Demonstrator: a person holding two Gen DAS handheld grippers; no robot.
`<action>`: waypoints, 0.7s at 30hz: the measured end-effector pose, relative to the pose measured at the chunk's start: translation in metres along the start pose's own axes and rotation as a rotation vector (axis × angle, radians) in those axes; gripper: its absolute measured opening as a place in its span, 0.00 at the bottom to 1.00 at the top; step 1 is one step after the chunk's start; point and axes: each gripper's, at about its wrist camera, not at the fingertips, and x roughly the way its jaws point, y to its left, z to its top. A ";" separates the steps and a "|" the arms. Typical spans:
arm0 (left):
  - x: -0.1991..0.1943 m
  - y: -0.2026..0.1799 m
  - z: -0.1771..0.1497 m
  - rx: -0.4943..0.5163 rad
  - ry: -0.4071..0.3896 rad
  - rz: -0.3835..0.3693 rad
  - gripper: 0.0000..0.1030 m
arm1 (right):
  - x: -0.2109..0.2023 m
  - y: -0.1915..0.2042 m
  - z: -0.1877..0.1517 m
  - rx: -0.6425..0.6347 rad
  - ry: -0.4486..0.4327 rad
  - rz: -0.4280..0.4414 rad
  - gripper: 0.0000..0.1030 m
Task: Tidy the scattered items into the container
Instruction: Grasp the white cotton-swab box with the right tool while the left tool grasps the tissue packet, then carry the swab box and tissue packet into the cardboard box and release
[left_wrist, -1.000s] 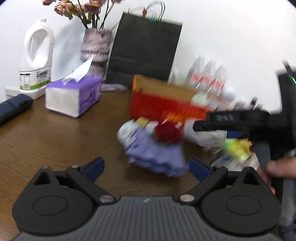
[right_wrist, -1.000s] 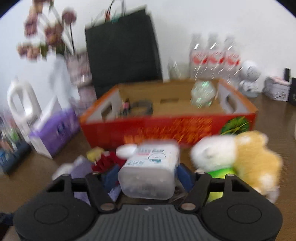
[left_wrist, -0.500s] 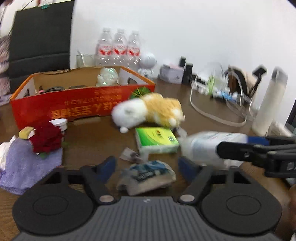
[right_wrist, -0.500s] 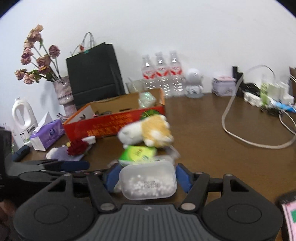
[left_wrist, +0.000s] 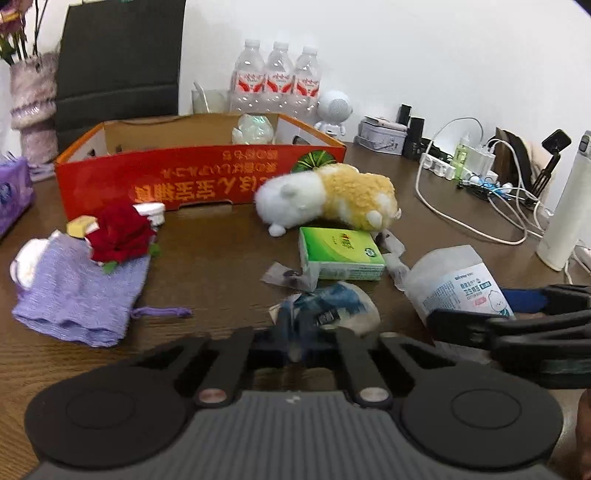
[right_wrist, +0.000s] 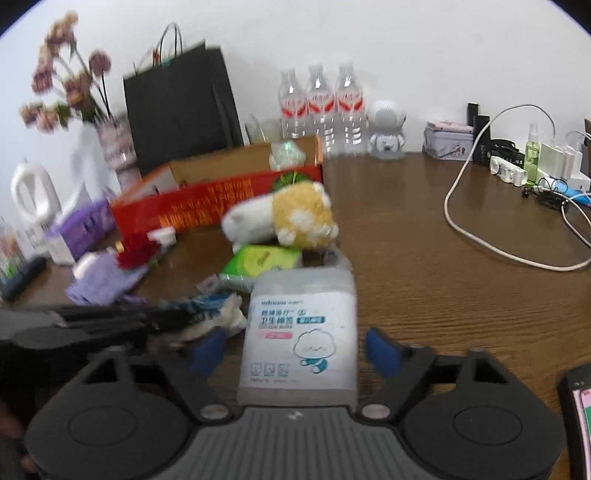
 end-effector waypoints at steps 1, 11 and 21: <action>-0.008 0.002 0.000 -0.015 -0.024 -0.005 0.03 | 0.000 0.004 -0.001 -0.011 -0.008 -0.011 0.63; -0.106 0.046 -0.032 -0.049 -0.025 0.162 0.03 | -0.046 0.062 -0.027 -0.209 -0.010 0.209 0.63; -0.117 0.048 -0.065 -0.083 0.063 0.145 0.65 | -0.040 0.066 -0.037 -0.162 0.049 0.137 0.65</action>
